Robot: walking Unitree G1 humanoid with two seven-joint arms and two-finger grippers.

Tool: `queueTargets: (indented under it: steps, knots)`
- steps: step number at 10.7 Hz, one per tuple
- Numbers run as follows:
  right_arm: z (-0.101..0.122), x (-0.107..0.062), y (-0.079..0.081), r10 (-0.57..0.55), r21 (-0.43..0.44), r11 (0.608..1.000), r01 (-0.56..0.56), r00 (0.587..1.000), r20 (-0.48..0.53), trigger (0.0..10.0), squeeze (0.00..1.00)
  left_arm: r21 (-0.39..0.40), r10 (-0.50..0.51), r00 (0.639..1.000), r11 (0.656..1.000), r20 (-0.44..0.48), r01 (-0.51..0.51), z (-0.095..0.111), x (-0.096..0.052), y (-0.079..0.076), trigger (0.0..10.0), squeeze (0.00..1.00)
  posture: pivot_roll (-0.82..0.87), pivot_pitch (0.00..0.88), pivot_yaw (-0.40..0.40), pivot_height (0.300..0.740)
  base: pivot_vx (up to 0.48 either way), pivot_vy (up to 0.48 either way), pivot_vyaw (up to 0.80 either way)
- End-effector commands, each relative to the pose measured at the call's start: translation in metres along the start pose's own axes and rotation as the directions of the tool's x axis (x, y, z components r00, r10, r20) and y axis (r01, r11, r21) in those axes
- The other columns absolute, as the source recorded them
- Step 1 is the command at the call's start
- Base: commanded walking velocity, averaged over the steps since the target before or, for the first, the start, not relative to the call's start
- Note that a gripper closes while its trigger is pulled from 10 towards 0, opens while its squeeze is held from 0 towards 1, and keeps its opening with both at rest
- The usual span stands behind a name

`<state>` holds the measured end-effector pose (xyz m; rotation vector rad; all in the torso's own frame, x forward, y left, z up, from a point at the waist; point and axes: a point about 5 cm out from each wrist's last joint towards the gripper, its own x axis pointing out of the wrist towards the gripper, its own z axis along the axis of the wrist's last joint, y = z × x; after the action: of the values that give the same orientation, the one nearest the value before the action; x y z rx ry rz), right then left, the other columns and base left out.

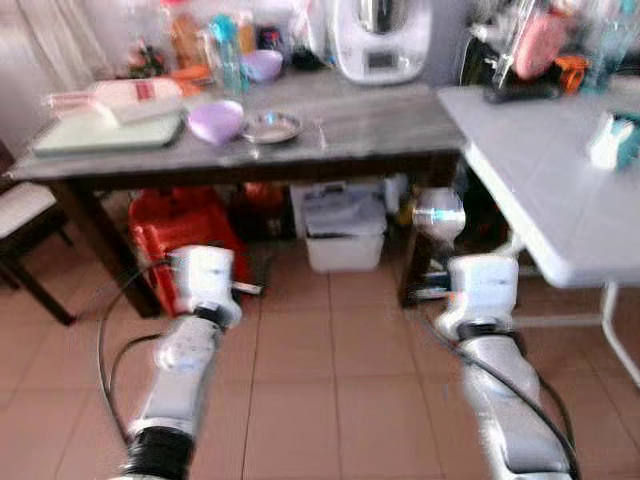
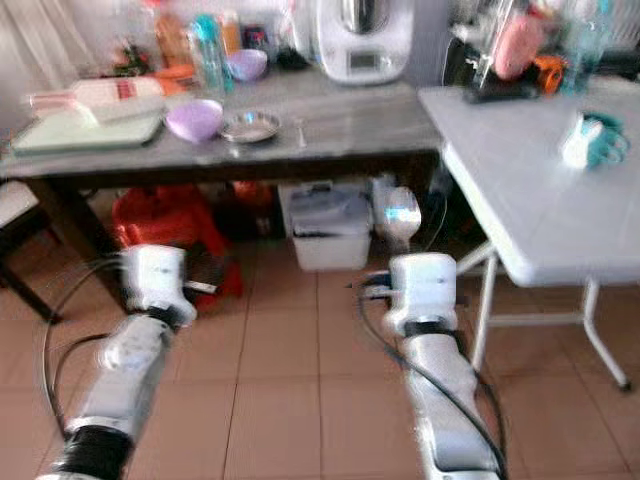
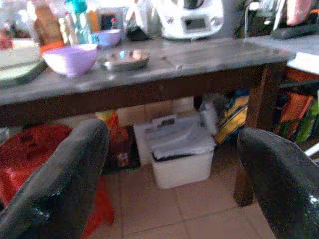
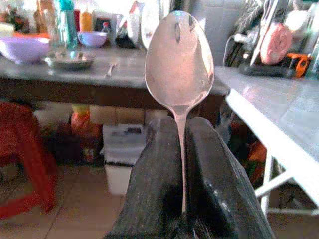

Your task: Setting the table

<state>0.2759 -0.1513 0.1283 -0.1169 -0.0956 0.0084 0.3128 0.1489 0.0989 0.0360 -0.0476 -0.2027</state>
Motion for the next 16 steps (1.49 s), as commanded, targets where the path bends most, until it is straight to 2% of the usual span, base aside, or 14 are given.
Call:
queueTargets:
  steps: [1,7,10,16]
  knots:
    - [0.009,0.003,0.01,0.033,0.024,0.999,-0.034,0.999,0.038,10.0,0.0,0.013,0.031,0.999,0.999,0.008,-0.031,0.003,-0.001,0.013,10.0,0.0,0.0,0.004,0.037,0.74,0.315,0.0,0.0]
    - [0.009,0.003,0.009,0.028,0.024,0.999,-0.029,0.999,0.039,10.0,0.0,0.008,0.015,1.0,1.0,0.01,-0.016,0.004,0.002,0.009,10.0,0.0,-0.01,0.004,0.038,0.74,0.322,0.0,0.0]
    - [0.009,0.004,0.009,0.031,0.024,0.999,-0.032,0.999,0.038,10.0,0.0,0.004,0.011,1.0,1.0,0.011,-0.011,0.004,0.003,0.007,10.0,0.0,-0.01,0.0,0.035,0.74,0.339,0.0,0.63]
    - [0.008,0.003,0.01,0.021,0.043,0.999,-0.022,0.999,0.029,10.0,0.0,-0.006,-0.004,1.0,1.0,0.008,0.004,0.003,0.004,0.002,10.0,0.0,-0.01,0.0,0.037,0.74,0.341,0.0,0.0]
